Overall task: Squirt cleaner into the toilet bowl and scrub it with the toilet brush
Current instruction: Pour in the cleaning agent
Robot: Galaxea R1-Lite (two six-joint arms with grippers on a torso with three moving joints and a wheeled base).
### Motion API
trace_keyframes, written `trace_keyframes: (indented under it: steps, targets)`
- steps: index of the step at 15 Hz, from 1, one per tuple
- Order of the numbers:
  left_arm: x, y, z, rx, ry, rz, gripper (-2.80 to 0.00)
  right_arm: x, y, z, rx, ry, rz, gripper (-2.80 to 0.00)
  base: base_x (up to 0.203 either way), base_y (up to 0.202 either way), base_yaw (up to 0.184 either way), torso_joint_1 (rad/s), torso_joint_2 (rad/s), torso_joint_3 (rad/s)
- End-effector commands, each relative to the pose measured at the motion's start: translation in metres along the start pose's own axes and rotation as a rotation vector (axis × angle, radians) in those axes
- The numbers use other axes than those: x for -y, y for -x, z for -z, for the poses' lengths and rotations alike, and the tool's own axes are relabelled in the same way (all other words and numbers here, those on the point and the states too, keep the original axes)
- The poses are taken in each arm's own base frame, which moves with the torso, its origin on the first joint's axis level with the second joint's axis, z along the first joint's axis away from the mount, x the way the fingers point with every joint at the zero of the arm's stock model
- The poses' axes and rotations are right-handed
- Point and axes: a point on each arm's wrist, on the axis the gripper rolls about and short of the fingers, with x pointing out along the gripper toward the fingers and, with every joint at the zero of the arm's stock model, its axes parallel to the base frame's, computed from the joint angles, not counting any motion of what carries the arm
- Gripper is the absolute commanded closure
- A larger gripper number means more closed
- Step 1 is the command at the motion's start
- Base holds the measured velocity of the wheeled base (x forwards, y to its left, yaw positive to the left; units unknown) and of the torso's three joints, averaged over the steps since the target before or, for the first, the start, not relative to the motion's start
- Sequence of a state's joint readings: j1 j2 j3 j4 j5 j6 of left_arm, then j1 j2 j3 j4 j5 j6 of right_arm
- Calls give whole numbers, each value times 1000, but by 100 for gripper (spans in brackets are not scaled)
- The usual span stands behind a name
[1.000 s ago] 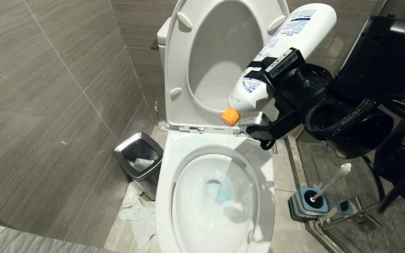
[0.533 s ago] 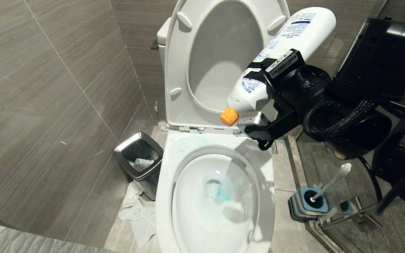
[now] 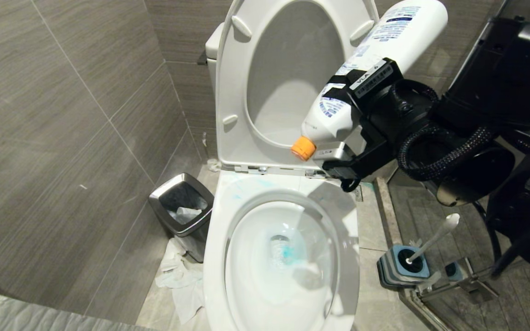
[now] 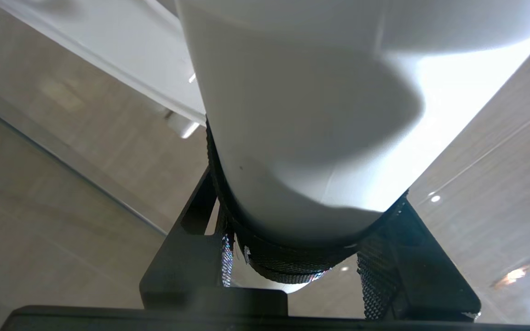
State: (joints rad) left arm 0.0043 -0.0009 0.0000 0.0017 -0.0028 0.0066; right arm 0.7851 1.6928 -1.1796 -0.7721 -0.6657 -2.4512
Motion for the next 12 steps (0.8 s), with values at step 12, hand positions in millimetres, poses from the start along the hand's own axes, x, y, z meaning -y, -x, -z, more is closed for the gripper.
trace_keyframes:
  steps: [12]
  targets:
    - [0,0,0,-2,1,0,0,3,3,6,-51,-12,-25,0,0,0,0,0,0,0]
